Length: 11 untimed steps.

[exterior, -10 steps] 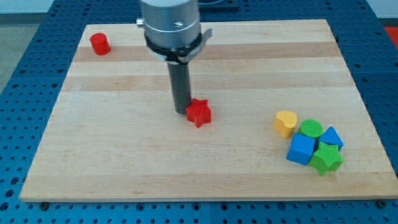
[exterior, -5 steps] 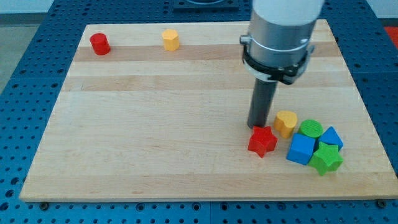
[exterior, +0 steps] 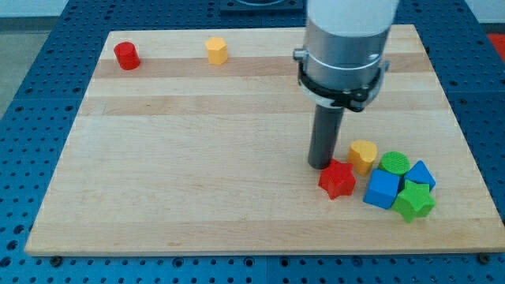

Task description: Push red star and yellow heart into group of blocks at bottom right

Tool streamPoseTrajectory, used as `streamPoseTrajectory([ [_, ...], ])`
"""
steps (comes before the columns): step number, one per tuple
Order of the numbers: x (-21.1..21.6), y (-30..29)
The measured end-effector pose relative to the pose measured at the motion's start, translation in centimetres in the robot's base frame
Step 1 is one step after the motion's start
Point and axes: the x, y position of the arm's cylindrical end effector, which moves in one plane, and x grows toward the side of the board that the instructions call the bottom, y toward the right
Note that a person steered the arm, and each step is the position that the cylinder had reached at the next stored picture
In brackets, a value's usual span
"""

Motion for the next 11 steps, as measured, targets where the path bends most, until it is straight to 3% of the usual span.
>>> streamPoseTrajectory([
  [3, -0.2, -2.5],
  [4, 1.9, -3.0],
  [11, 2.7, 3.6],
])
